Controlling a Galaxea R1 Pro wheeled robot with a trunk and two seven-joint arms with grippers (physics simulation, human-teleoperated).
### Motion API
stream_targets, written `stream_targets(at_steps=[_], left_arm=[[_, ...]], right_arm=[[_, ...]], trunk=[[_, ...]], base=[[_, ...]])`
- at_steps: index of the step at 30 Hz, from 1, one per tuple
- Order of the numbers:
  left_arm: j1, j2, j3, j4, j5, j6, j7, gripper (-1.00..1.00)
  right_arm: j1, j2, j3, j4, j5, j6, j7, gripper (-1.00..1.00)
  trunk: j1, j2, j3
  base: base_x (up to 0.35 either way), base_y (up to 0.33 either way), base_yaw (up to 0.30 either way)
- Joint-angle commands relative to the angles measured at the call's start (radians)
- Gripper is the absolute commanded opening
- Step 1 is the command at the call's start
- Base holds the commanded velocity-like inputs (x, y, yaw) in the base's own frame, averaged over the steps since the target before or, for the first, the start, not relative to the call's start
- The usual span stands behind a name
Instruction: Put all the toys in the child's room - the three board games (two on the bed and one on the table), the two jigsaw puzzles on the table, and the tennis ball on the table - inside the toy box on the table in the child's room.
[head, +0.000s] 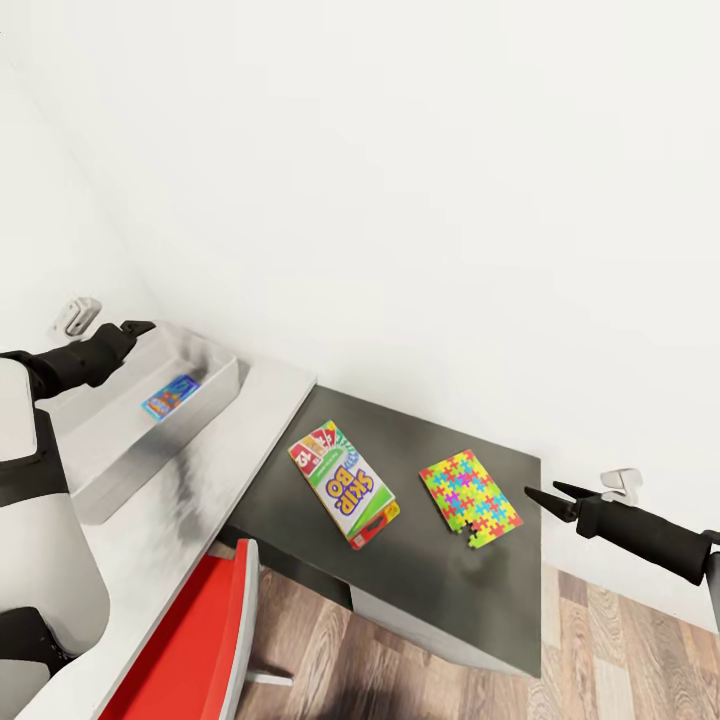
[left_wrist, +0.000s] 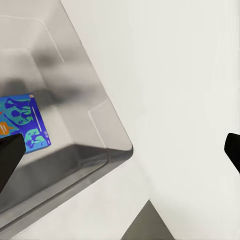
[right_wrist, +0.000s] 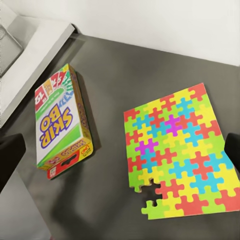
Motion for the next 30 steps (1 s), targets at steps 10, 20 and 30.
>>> stream_targets(at_steps=[10, 20, 30], left_arm=[[0.001, -0.001, 0.000, -0.001, 0.010, 0.004, 0.010, 1.00], [0.021, -0.005, 0.001, -0.003, 0.010, 0.002, 0.008, 1.00], [0.078, -0.034, 0.003, -0.061, 0.016, 0.001, 0.007, 1.00]], right_arm=[[-0.001, 0.000, 0.001, 0.000, -0.005, 0.008, -0.001, 1.00], [0.000, 0.000, 0.003, 0.000, -0.004, 0.008, -0.003, 1.00], [0.001, 0.000, 0.004, 0.000, -0.004, 0.008, -0.004, 1.00]], trunk=[[0.001, -0.002, 0.015], [0.001, -0.002, 0.031], [0.001, -0.002, 0.047]], base=[[0.000, 0.000, 0.000], [0.000, 0.000, 0.000], [0.000, 0.000, 0.000]])
